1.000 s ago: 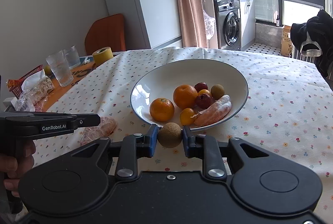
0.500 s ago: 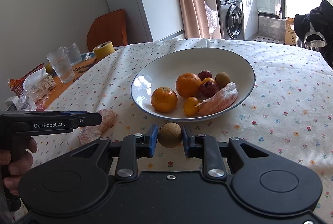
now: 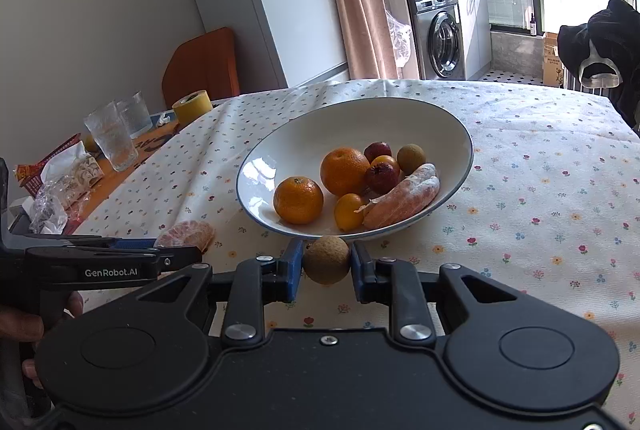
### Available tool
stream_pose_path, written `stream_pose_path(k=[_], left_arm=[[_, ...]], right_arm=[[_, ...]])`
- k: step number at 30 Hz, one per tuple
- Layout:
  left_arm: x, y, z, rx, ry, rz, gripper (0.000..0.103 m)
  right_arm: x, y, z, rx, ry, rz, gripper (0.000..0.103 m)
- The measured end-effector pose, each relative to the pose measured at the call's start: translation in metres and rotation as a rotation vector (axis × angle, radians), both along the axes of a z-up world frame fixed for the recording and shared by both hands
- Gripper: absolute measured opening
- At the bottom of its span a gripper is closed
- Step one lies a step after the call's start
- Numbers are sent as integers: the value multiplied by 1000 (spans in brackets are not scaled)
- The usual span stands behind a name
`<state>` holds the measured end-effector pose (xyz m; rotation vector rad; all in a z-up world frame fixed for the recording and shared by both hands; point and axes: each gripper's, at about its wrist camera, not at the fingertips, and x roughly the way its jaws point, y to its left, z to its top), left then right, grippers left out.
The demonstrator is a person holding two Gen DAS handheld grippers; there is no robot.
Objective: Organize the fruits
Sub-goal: 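Carry the pomelo segment with the left tool while the right tool carries the kiwi into the bowl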
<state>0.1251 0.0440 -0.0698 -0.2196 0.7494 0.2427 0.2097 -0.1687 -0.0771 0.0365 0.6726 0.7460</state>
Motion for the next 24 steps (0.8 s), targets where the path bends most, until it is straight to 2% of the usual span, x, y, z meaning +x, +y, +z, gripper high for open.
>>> stream_pose_path(k=[2, 3, 4, 8, 16, 21, 24], left_arm=[[1, -3, -2, 24, 3, 2, 50], [1, -3, -2, 34, 4, 4, 46], [1, -3, -2, 45, 7, 11, 37], [-3, 3, 0, 31, -7, 4, 33], [-11, 8, 12, 18, -49, -1, 19], [-17, 10, 20, -2, -78, -3, 16], [-18, 9, 23, -2, -84, -7, 16]], right_arm=[[2, 1, 3, 1, -7, -2, 24], [4, 2, 5, 1, -10, -2, 24], [5, 3, 6, 2, -12, -2, 24], [10, 11, 11, 3, -25, 4, 24], [18, 27, 15, 7, -41, 9, 24], [20, 32, 15, 10, -49, 7, 33], [17, 31, 14, 16, -52, 8, 43]])
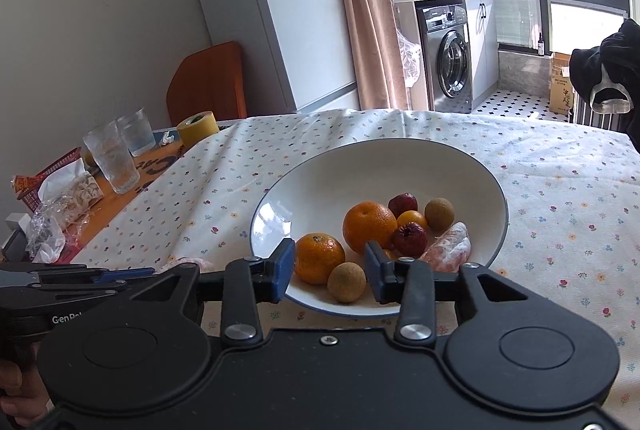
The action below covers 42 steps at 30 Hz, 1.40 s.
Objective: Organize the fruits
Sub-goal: 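Carry the pomelo segment with the left tool while the right tool carries the kiwi into the bowl, then lower the pomelo segment into the bowl with the left tool while the right tool releases the kiwi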
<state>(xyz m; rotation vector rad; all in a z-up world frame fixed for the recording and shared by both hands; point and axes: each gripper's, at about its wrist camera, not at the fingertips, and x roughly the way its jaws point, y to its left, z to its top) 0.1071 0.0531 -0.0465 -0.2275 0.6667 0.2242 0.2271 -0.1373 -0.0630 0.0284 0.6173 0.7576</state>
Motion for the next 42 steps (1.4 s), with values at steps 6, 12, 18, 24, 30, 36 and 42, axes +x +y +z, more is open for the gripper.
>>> stream_pose_path(k=[6, 12, 18, 24, 30, 36, 42], left_arm=[[3, -16, -3, 30, 14, -48, 15], [8, -17, -1, 17, 12, -42, 14], [11, -26, 11, 38, -18, -53, 14], [20, -31, 30, 70, -54, -52, 14], [38, -35, 41, 80, -80, -74, 14], [60, -38, 42, 74, -88, -91, 14], [83, -37, 35, 58, -76, -99, 14]], right_arm=[[-5, -3, -3, 11, 5, 4, 47], [-6, -13, -4, 32, 14, -3, 47], [-5, -22, -2, 51, 13, -6, 47], [-5, -32, -1, 69, 12, -15, 47], [-3, -46, -1, 89, 21, -31, 47], [2, -58, -3, 84, 25, -59, 47], [10, -63, -8, 78, 33, -78, 47]])
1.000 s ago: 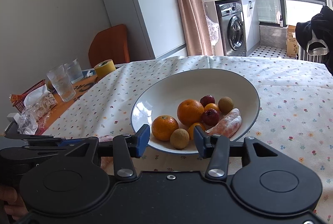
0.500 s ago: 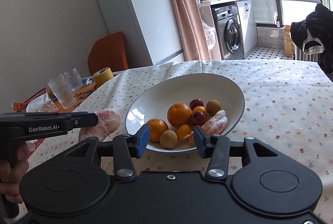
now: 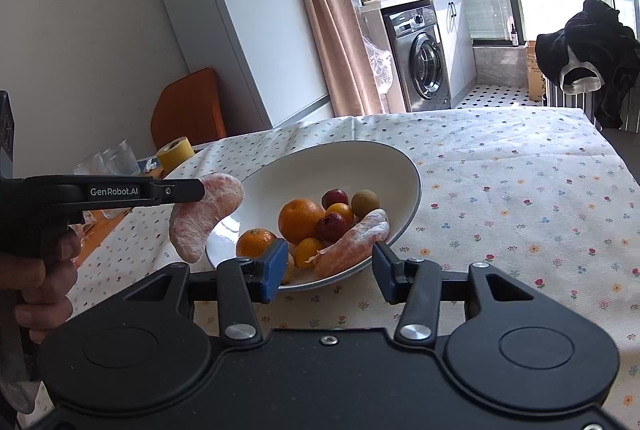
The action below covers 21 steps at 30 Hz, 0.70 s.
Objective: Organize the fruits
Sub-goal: 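Lower the pomelo segment into the bowl with the left tool while the right tool releases the kiwi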
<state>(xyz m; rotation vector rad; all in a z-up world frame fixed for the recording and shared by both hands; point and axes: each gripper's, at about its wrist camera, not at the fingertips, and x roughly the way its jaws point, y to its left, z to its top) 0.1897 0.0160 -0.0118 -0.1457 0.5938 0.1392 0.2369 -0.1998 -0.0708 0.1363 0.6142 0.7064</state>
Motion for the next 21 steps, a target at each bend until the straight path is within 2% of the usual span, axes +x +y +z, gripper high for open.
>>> stream_pose_path(k=[11, 14, 18, 21], left_arm=[[36, 3, -13, -25, 23, -18, 14], [42, 4, -17, -32, 28, -22, 14], [46, 6, -25, -35, 56, -12, 15], [43, 10, -27, -22, 65, -8, 17]], right_arm=[[15, 4, -6, -22, 22, 3, 48], [18, 5, -7, -24, 25, 2, 54], [21, 9, -10, -27, 33, 1, 55], [21, 10, -10, -31, 28, 1, 62]])
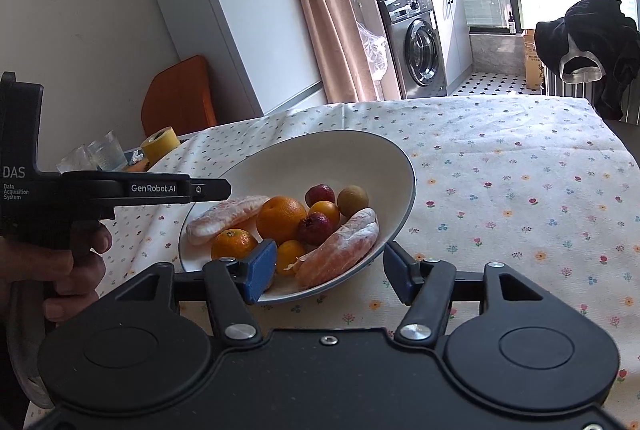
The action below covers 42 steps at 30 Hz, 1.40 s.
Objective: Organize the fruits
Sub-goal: 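Lower the pomelo segment into the bowl with the left tool while the right tool releases the kiwi, then open the left tool and withdraw both open tools from the bowl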
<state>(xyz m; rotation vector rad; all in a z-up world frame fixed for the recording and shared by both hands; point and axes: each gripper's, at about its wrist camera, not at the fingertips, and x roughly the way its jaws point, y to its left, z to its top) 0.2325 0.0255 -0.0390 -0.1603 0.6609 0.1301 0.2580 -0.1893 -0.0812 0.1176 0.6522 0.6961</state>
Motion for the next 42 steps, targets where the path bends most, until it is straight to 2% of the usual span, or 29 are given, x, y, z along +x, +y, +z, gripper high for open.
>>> stream_pose_path(k=[8, 15, 17, 22, 26, 31, 42], left_arm=[[-17, 6, 5, -4, 9, 19, 22], [-38, 7, 15, -6, 0, 42, 39], [-45, 8, 18, -6, -6, 51, 45], [-63, 8, 24, 3, -34, 61, 75], [-72, 5, 25, 16, -42, 58, 83], [-86, 5, 27, 8, -49, 70, 96], [-110, 3, 23, -29, -18, 86, 103]], right_arm=[[-7, 2, 6, 6, -10, 8, 64], [-16, 2, 15, 15, -29, 11, 71], [-20, 2, 18, 16, -35, 10, 75], [-30, 2, 25, 12, -55, 2, 87], [-36, 0, 28, 7, -61, -16, 97], [-44, -1, 32, 0, -65, -27, 102], [-60, -7, 37, 7, -53, -24, 103]])
